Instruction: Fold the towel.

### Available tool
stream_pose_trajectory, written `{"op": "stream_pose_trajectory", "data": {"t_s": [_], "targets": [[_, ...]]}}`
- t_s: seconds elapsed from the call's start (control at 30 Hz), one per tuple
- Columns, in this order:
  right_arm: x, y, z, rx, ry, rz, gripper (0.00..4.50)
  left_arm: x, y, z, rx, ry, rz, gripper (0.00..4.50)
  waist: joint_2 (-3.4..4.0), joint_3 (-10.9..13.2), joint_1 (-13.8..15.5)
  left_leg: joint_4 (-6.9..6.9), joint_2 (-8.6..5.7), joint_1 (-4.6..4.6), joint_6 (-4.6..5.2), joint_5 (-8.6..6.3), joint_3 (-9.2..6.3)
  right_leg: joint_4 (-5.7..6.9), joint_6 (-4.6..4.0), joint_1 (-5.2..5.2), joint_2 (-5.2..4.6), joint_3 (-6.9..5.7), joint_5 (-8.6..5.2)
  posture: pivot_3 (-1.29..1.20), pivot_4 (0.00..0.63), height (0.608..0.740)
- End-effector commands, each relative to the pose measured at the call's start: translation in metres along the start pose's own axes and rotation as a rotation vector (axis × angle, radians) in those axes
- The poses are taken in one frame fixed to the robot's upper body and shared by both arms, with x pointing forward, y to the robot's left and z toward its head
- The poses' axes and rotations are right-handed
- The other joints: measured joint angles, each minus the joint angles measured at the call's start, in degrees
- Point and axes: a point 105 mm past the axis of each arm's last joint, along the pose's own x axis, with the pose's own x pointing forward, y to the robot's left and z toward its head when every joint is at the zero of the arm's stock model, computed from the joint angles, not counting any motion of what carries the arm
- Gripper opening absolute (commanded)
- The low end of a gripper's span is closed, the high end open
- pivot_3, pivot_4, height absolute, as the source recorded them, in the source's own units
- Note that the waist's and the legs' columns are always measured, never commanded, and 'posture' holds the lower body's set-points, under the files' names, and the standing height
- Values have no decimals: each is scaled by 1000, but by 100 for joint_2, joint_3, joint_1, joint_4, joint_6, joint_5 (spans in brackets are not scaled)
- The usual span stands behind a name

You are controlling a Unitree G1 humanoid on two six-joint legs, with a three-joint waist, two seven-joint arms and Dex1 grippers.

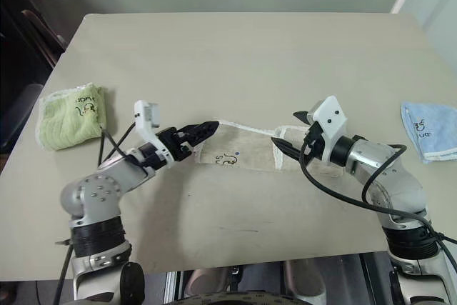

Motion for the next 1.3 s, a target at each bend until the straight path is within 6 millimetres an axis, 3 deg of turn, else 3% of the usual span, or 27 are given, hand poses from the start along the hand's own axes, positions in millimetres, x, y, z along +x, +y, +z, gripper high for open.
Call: {"op": "stream_pose_trajectory", "data": {"t_s": [0.03,0.1,0.33,0.53,0.77,0.93,1.3], "targets": [[4,0,15,-31,-60,5,4463,-19,-4,2,-118,45,-18,4500,-4,3,-9,-1,1,6,-6,4,1,5,-4,1,2,1,2,0,150,740],[7,1,16,-24,-67,13,4463,-28,5,-4,-147,133,39,4500,-13,8,-14,-5,1,23,-14,10,1,12,-11,13,4,1,5,0,150,740],[15,4,15,-15,-78,23,4463,-44,16,-13,-252,200,84,4500,-36,18,-13,-61,2,84,-42,36,-4,29,-29,38,10,4,-3,0,150,740],[16,3,11,-7,-74,9,4463,-37,10,-21,-393,200,146,4500,-46,16,18,-140,-2,117,-118,73,-4,33,-72,32,30,2,-23,0,150,740],[12,-2,7,4,-52,-23,4463,-31,16,-38,-462,193,248,4500,-46,16,67,-171,-18,144,-109,68,-6,32,-78,48,32,-1,-40,0,150,740],[10,-1,6,11,-47,-29,4463,-23,6,-36,-481,171,187,4500,-45,16,77,-173,-21,169,-104,65,-8,33,-24,73,30,0,-78,0,150,740],[8,-8,6,12,-38,-72,4463,0,-24,-35,-491,157,105,4500,-54,22,67,-173,-19,163,-115,59,-9,32,-36,69,31,0,-80,0,150,740]]}}
